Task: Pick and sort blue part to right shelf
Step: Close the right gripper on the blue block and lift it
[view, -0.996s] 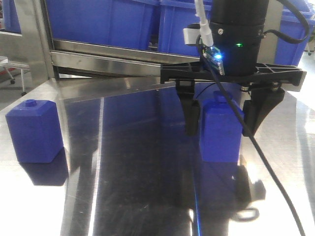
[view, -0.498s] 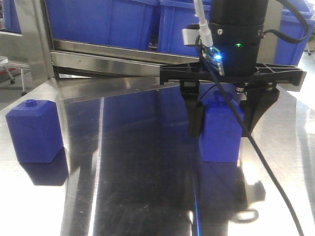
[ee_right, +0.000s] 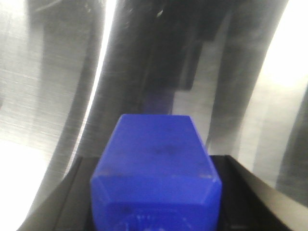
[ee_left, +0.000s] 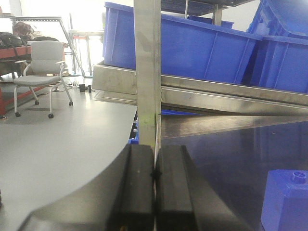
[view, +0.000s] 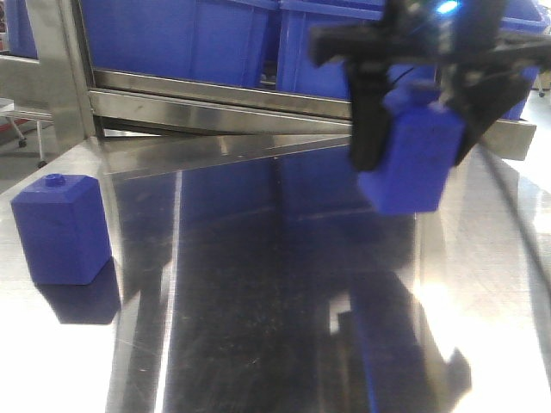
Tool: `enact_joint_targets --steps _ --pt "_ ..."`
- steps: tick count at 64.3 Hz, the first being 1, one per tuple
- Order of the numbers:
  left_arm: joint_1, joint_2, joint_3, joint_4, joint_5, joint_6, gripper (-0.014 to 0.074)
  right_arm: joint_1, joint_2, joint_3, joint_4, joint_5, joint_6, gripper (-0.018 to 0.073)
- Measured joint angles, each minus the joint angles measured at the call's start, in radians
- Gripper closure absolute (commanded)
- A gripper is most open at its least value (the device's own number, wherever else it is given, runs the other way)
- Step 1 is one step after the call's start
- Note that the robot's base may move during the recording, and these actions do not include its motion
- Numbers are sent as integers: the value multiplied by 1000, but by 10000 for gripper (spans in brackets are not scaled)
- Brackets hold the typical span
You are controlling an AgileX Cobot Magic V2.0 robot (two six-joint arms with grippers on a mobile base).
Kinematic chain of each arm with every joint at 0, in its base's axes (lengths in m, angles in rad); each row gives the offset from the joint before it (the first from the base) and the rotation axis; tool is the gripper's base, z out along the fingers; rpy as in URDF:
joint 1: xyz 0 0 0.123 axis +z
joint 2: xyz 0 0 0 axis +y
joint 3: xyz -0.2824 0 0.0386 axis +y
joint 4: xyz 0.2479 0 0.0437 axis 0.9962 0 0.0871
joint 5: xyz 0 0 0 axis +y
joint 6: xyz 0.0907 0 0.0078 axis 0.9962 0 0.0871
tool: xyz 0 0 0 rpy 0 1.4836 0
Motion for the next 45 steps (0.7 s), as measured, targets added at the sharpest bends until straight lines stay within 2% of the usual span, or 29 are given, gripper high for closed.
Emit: enact_joint_targets --steps 9,27,36,45 --pt "0 0 0 0 0 0 464 -83 -134 128 0 -83 -80 148" --pt "0 0 0 0 0 0 464 -317 -408 406 61 -291 -300 148" --pt "0 0 0 0 0 0 464 -416 -562 532 61 -413 -328 148" --pt "0 0 0 0 0 0 464 -467 -707 645 61 -558 -333 148"
